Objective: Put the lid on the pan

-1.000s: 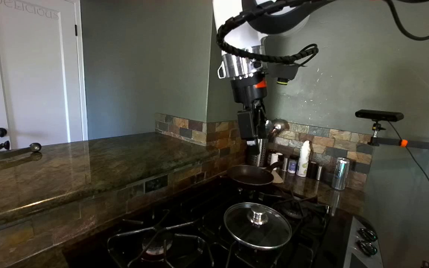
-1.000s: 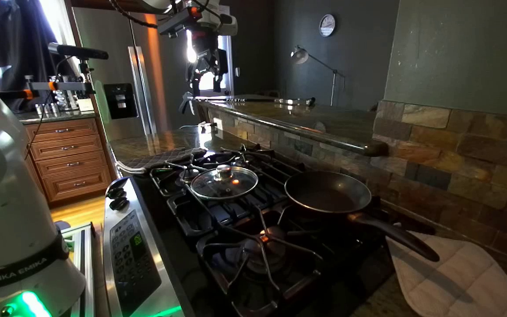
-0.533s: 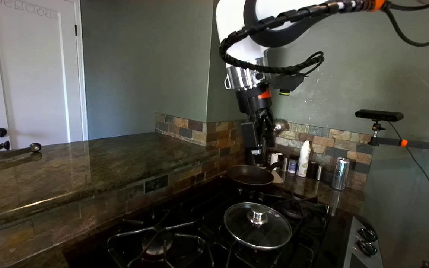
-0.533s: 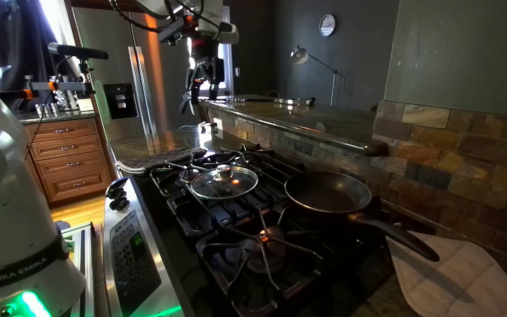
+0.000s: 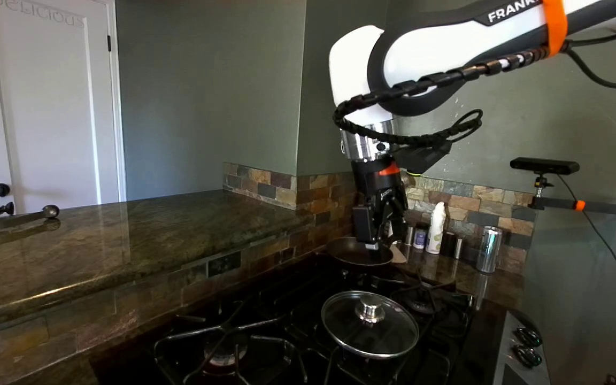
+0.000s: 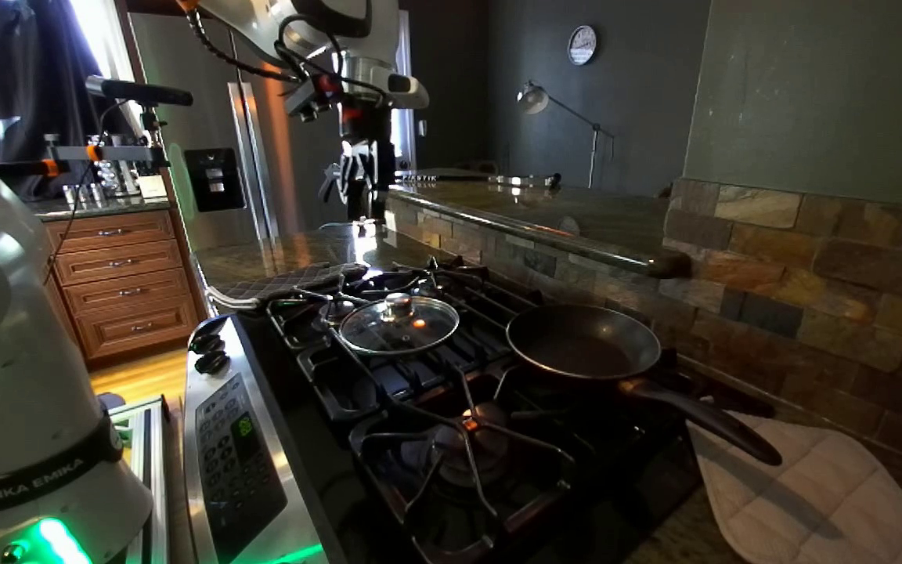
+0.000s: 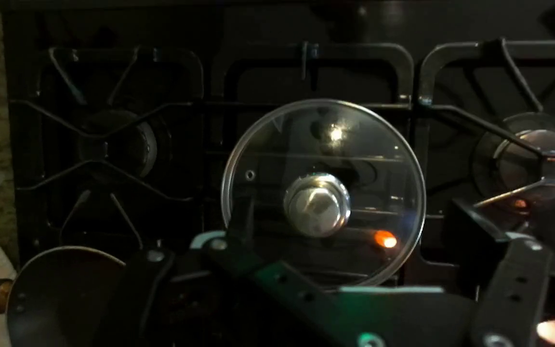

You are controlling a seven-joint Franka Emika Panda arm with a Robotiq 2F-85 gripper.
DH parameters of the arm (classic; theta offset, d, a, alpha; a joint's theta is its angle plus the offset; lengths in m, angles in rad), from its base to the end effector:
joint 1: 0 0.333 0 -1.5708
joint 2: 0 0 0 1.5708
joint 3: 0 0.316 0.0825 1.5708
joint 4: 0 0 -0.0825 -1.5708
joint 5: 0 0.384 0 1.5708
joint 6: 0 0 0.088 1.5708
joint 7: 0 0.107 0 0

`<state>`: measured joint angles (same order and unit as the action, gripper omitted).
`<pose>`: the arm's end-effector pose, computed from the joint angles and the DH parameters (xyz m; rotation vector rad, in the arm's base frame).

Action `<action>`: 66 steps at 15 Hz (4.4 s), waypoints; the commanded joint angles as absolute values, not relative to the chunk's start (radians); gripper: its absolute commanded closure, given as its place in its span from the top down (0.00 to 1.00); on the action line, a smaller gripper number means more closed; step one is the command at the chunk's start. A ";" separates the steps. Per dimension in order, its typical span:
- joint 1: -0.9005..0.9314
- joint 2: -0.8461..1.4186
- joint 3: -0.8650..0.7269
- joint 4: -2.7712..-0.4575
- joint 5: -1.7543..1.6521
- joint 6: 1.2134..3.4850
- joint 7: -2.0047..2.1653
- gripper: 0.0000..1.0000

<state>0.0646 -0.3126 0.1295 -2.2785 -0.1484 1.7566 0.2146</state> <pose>0.4259 0.0729 0.4647 2.9103 0.0176 -0.2514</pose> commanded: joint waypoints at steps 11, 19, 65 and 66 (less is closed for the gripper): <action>0.038 -0.444 0.024 -2.629 0.001 2.253 0.121 1.00; 0.013 -0.382 0.026 -2.651 -0.003 2.309 0.140 1.00; 0.005 -0.233 0.050 -2.619 -0.026 2.444 0.156 0.90; 0.006 -0.232 0.051 -2.618 -0.025 2.444 0.156 0.88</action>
